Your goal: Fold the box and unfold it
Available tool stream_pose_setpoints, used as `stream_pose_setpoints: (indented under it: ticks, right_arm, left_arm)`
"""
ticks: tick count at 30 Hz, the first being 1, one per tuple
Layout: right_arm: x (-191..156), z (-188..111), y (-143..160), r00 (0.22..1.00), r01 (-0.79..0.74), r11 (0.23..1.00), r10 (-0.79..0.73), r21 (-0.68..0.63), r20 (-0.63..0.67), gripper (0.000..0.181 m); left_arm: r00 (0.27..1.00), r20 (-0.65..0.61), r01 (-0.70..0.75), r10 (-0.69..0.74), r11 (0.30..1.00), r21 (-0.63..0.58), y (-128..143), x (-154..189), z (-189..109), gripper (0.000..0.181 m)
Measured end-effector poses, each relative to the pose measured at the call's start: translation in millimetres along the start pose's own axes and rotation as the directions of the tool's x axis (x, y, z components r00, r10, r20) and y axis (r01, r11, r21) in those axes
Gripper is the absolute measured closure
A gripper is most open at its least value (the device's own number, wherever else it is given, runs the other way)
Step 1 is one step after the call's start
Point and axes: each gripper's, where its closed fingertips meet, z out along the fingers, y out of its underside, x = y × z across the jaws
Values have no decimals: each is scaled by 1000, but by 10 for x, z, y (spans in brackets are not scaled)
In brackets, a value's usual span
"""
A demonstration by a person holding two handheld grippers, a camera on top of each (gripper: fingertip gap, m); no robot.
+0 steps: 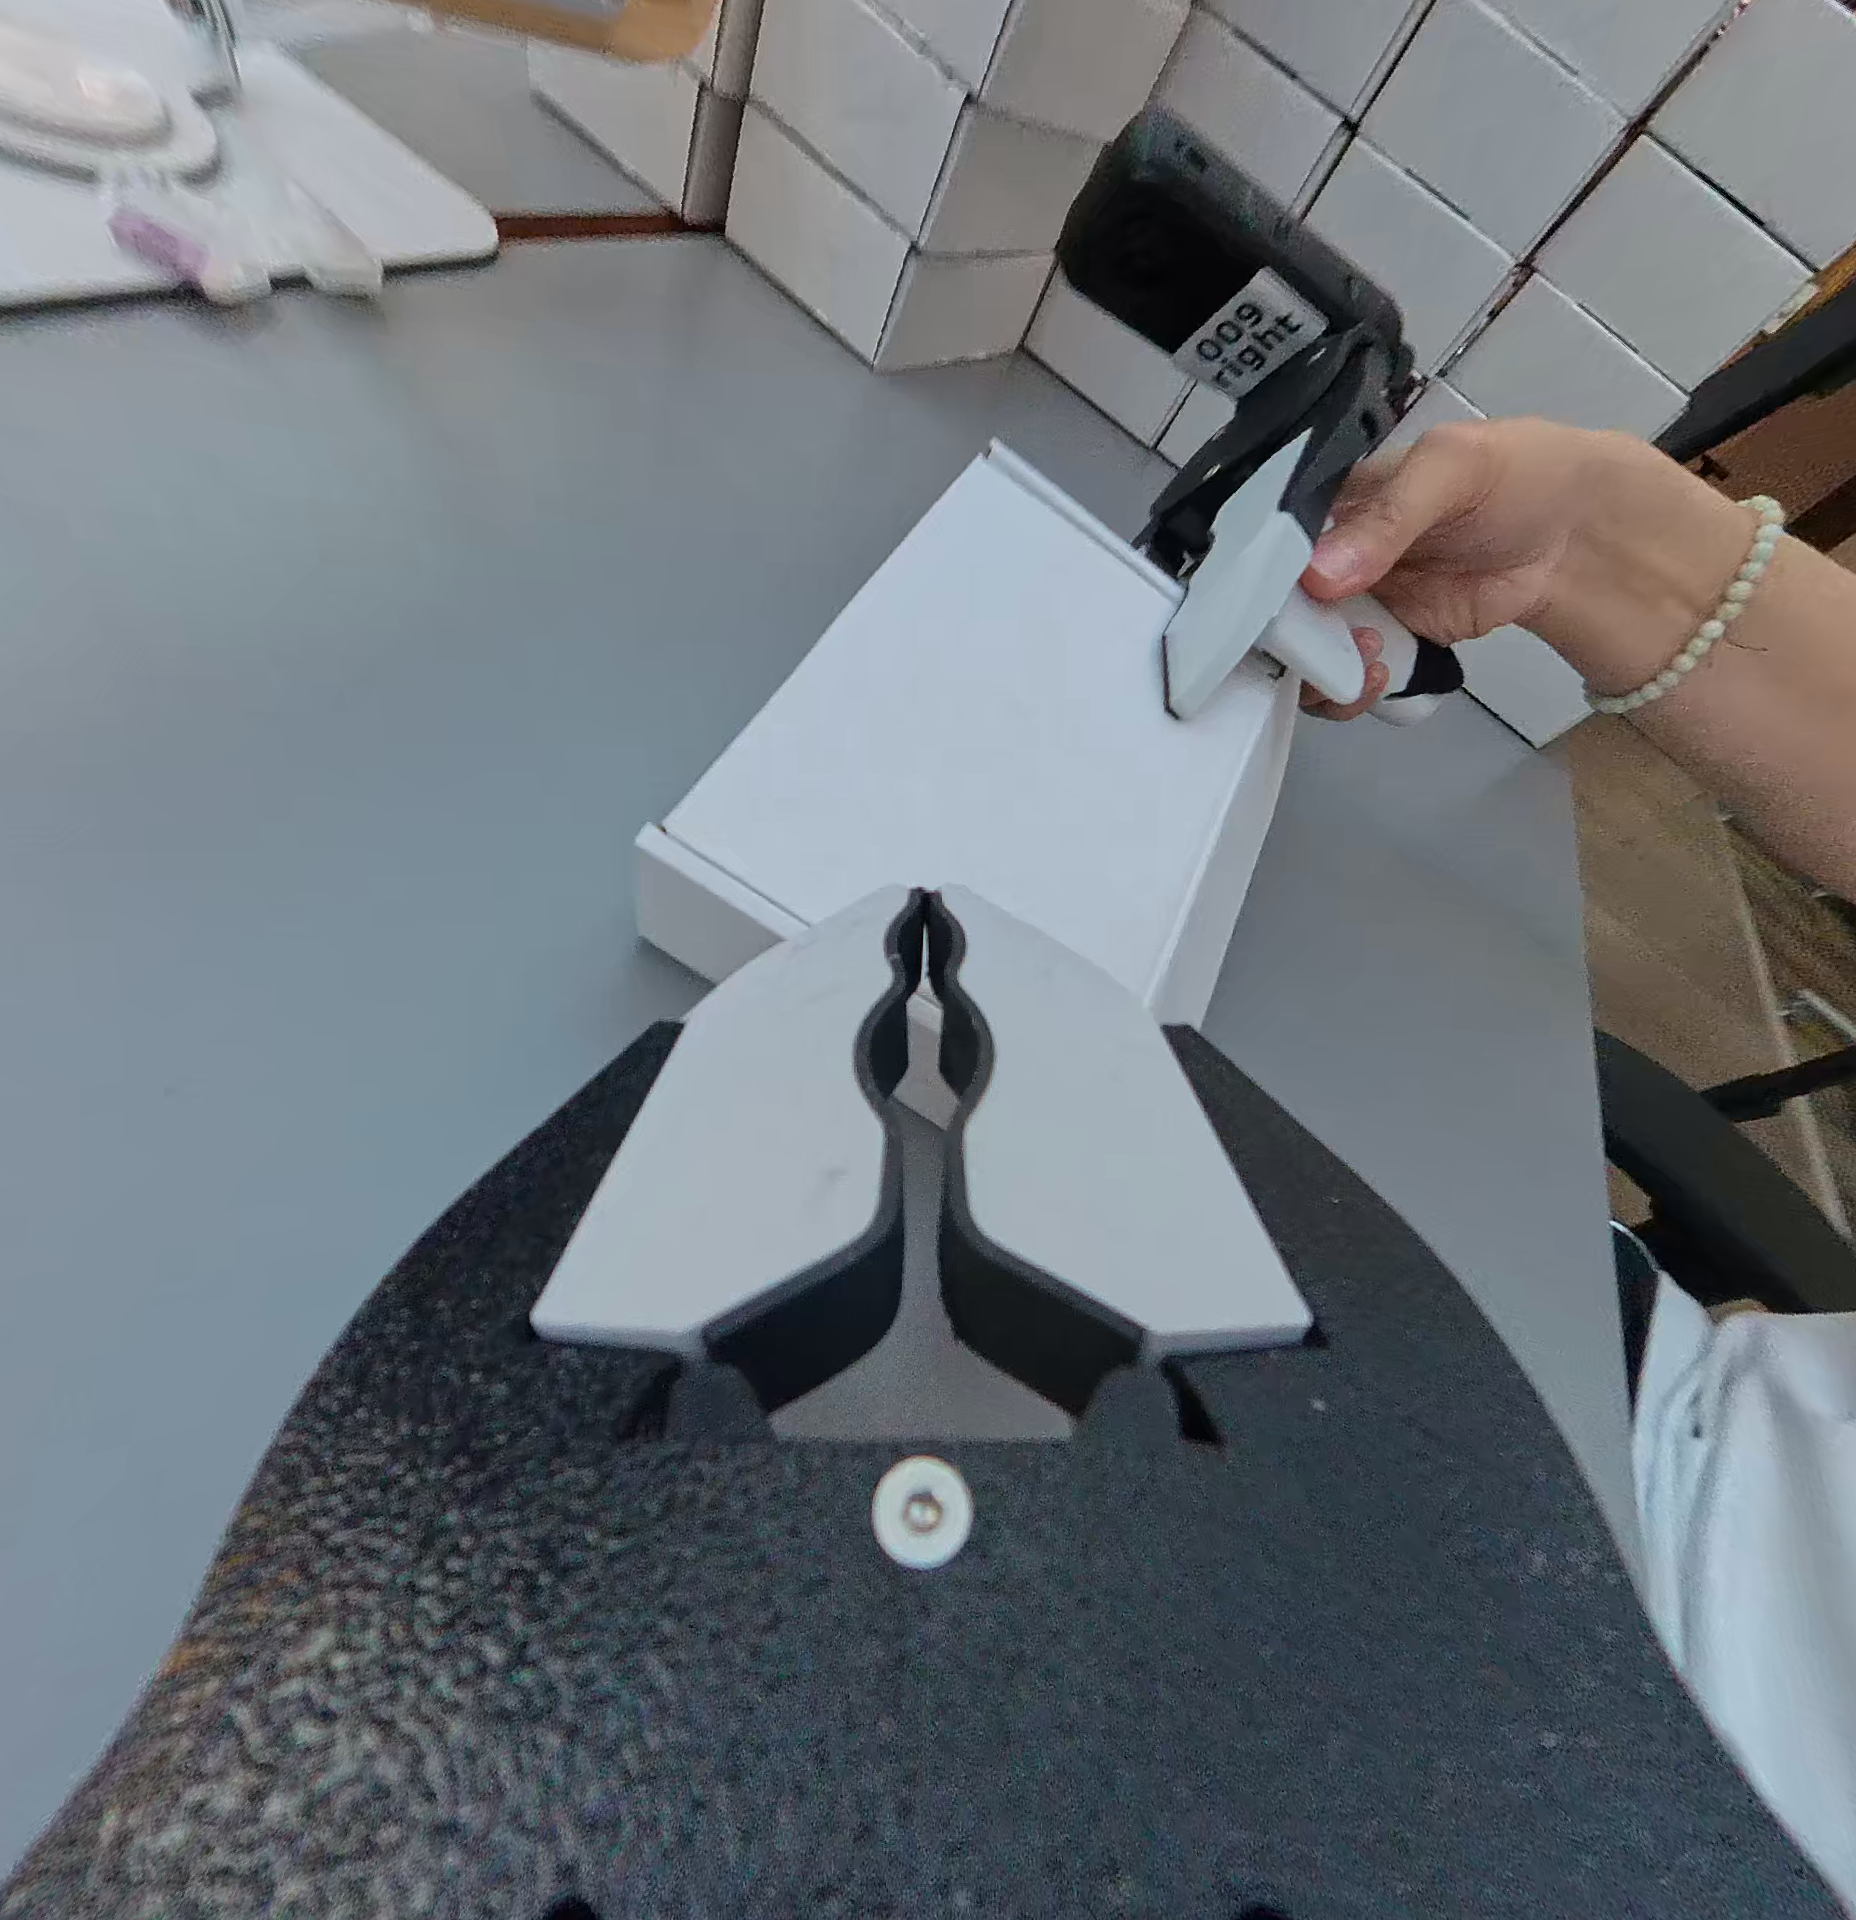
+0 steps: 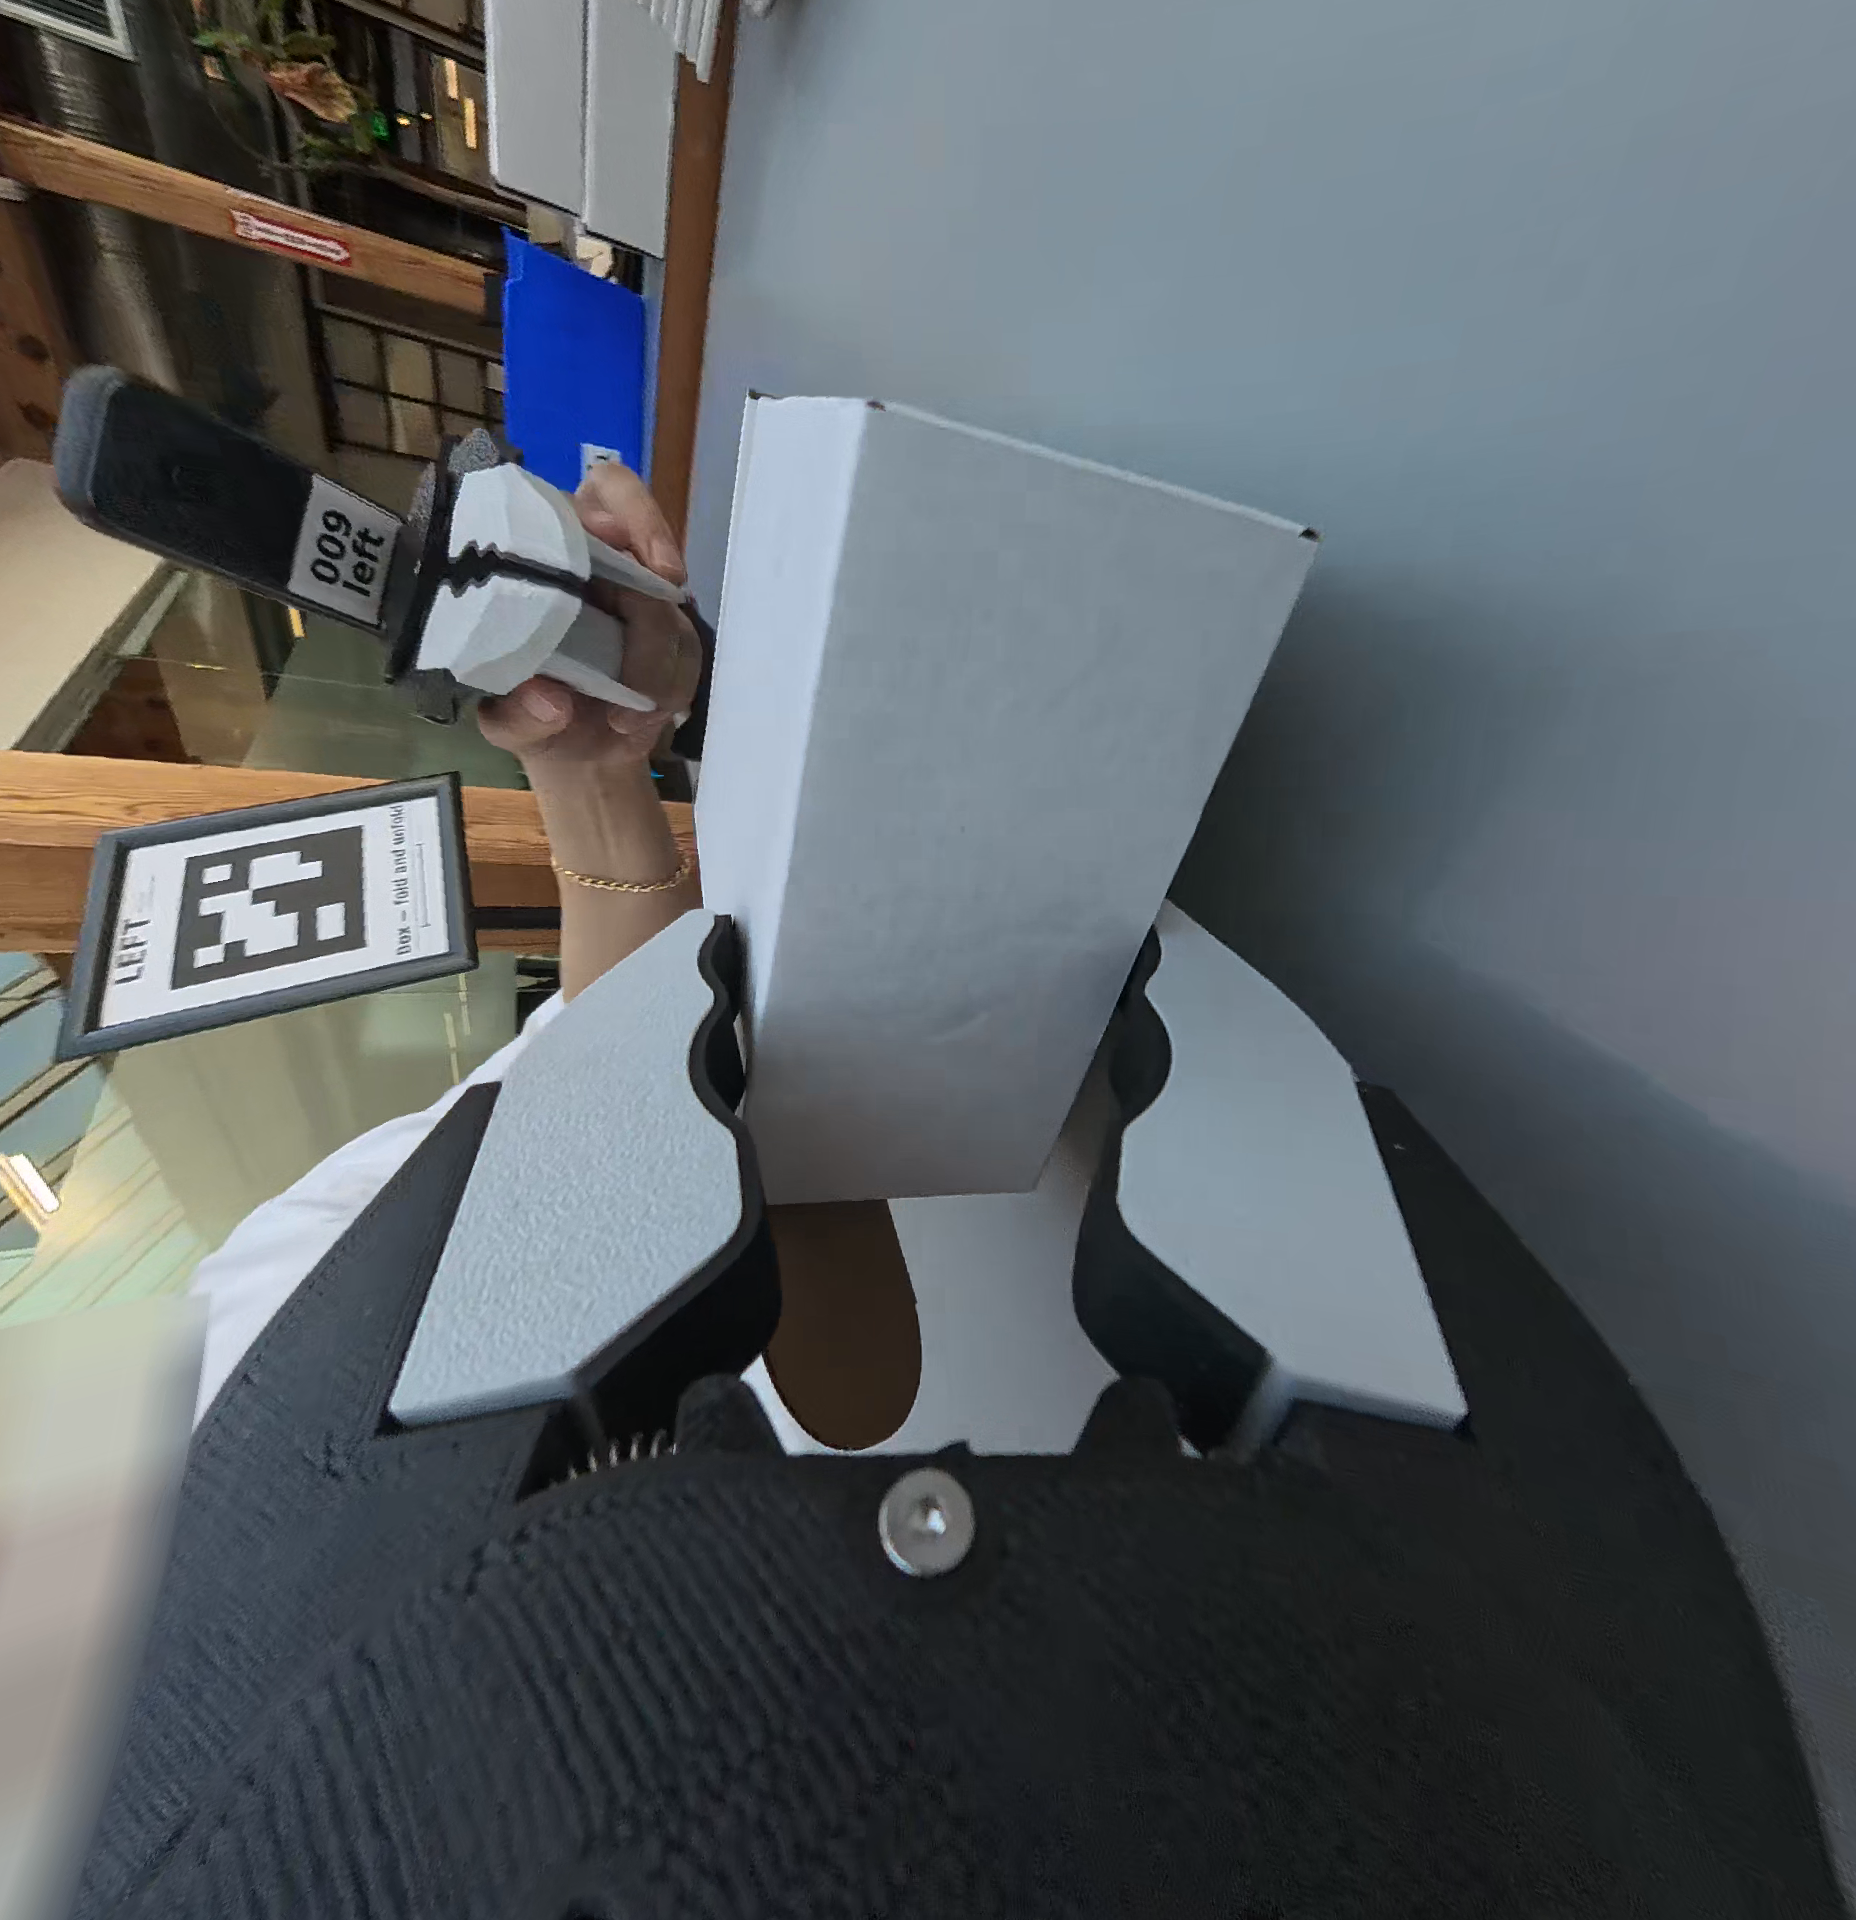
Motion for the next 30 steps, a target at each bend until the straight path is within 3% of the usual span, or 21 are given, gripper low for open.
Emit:
stream_pose_setpoints:
  ticks: [3,5,7,10,14,17,20,24,30]
  right_arm:
    - [-121,-130,36,993,-9,1000,9,-3,120,110]
    - [-221,-240,56,982,4,1000,-5,2,191,110]
    - [-311,-355,89,967,20,1000,-20,1,253,109]
    - [-391,-469,134,951,46,999,-45,2,306,108]
    - [-448,-459,224,941,75,997,-64,-18,334,110]
    - [-489,-385,282,936,89,995,-70,-40,344,110]
    - [-507,-311,348,939,107,991,-75,-76,335,109]
    - [-555,-269,378,939,120,988,-83,-93,334,110]
    - [-539,-196,449,944,135,983,-90,-123,319,109]
  left_arm:
    - [952,54,-306,301,942,138,-359,253,-255,157]
    - [820,171,-565,545,818,102,-459,355,-397,138]
    - [586,293,-789,756,614,-7,-495,415,-507,119]
    - [229,375,-945,898,298,-137,-467,568,-573,106]
    - [-202,396,-952,896,-85,-293,-305,715,-483,84]
    - [-416,384,-898,824,-307,-315,-156,907,-342,82]
    - [-497,364,-863,787,-406,-300,-75,1051,-196,82]
    - [-537,334,-842,775,-468,-269,-35,1157,-68,83]
    - [-604,294,-796,740,-550,-252,33,1227,31,99]
